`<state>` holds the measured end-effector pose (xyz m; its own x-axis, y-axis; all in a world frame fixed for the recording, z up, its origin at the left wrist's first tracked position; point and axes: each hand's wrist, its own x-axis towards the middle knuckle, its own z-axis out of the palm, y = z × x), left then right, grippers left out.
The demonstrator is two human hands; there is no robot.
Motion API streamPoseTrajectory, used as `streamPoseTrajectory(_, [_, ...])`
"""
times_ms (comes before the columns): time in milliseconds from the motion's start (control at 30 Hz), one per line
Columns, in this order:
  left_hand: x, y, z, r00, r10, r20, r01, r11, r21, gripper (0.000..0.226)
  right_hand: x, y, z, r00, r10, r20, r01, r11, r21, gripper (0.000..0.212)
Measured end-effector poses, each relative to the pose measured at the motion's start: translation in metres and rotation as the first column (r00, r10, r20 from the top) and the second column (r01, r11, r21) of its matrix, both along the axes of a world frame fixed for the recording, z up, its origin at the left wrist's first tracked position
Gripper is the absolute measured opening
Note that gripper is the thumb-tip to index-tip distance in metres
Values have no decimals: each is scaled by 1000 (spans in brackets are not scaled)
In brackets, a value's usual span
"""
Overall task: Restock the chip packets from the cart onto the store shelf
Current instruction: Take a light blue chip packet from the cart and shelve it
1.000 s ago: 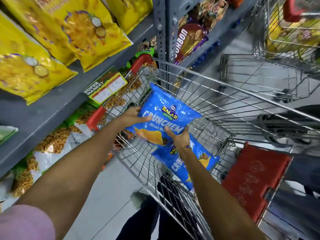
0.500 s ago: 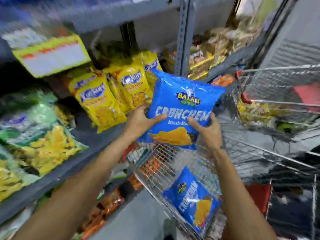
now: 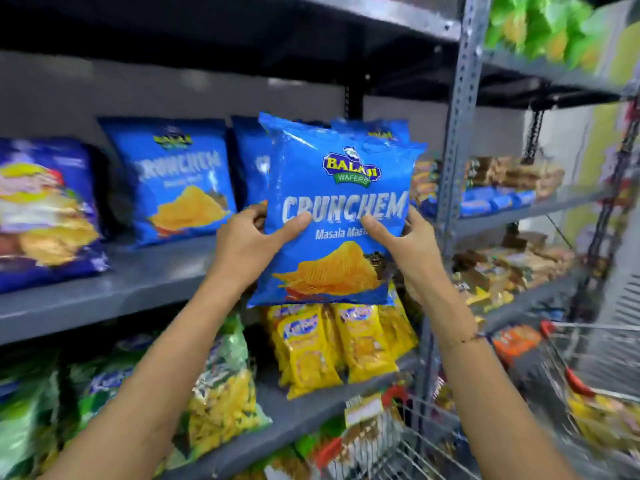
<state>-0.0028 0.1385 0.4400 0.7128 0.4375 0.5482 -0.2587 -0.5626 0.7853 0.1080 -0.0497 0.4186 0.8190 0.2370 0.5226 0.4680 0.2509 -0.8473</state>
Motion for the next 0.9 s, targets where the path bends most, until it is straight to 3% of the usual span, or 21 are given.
streamPoseTrajectory(100, [-18, 34, 22, 995, 96, 39, -96, 995, 10, 62, -1, 43, 29, 998, 35, 46, -34, 999, -22, 62])
streamPoseTrajectory(167, [-25, 57, 30, 989, 141, 37, -140, 990, -27, 61, 4, 70, 40, 993, 106, 50, -105, 994, -37, 46])
streamPoseTrajectory(200, [-28, 66, 35, 986, 159, 40, -158, 987, -44, 60, 6, 85, 45, 991, 123, 53, -120, 991, -56, 52])
streamPoseTrajectory(267, [-33, 84, 41, 986, 162, 48, -159, 985, -68, 43, 15, 111, 53, 986, 147, 72, -141, 987, -81, 95])
streamPoseTrajectory(333, [-33, 99, 47, 978, 203, 50, -199, 977, -82, 39, 40, 137, 52, 968, 231, 101, -220, 969, -115, 111])
streamPoseTrajectory(433, [-27, 120, 54, 978, 202, 48, -195, 972, -129, 54, 14, 151, 73, 960, 277, 49, -269, 955, -126, 95])
streamPoseTrajectory(533, [-12, 141, 54, 980, 199, 12, -192, 961, -199, 65, 13, 167, 79, 957, 290, 18, -285, 948, -142, 94])
streamPoseTrajectory(633, [3, 156, 50, 978, 207, 7, -198, 947, -252, 57, 18, 181, 80, 943, 332, -20, -330, 928, -174, 106])
streamPoseTrajectory(700, [9, 160, 48, 976, 218, -17, -215, 943, -254, 48, 28, 191, 78, 938, 345, -30, -345, 924, -165, 103])
streamPoseTrajectory(767, [13, 163, 45, 971, 234, -42, -236, 933, -271, 53, 36, 196, 76, 928, 370, -33, -369, 907, -206, 107])
streamPoseTrajectory(900, [16, 167, 38, 960, 276, -42, -277, 919, -282, 62, 30, 200, 78, 920, 390, -36, -388, 896, -215, 77])
